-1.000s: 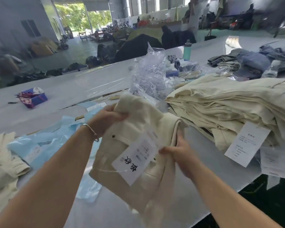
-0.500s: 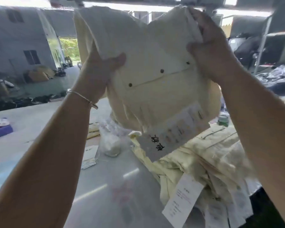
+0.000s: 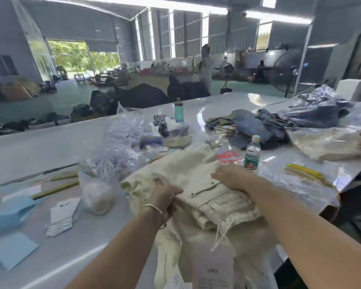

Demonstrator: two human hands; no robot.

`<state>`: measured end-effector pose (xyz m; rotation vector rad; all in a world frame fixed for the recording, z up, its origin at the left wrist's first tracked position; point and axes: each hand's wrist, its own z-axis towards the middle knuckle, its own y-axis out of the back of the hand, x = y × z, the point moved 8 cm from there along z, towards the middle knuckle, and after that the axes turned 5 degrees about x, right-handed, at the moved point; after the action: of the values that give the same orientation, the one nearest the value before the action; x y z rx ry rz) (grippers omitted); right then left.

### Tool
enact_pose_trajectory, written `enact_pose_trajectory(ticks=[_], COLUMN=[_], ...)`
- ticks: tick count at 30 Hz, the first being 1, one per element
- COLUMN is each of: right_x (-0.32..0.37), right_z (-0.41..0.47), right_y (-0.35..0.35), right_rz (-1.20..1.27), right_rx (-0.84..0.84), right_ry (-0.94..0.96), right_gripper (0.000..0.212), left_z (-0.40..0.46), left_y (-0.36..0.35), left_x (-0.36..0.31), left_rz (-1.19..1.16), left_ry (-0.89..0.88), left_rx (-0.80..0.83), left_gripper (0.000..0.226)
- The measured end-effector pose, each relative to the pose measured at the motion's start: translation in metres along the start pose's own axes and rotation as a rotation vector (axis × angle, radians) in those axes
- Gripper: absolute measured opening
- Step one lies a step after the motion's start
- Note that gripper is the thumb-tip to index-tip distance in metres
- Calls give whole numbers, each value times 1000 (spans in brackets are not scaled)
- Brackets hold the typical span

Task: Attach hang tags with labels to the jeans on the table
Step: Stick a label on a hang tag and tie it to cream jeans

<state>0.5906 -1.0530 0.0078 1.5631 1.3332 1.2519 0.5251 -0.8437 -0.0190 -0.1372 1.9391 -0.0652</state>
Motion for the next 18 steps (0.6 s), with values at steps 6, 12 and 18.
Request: enact_pose_trajectory(ticks=[6, 12, 18], right_x=[15, 54, 201], right_z=[-3, -15, -51], right_y=[19, 9, 3], right_rz=[110, -54, 60], right_rx=[-188, -125, -11], right_ry=[120, 177, 515], right_gripper=[28, 25, 19], left_z=[-12, -20, -33], left_y=[-4, 29, 126], left_x=[-60, 0, 21], left_rz=[410, 484, 341], left_ry=[-580, -508, -261], left_rx=[71, -78, -35], left_gripper=[95, 85, 43])
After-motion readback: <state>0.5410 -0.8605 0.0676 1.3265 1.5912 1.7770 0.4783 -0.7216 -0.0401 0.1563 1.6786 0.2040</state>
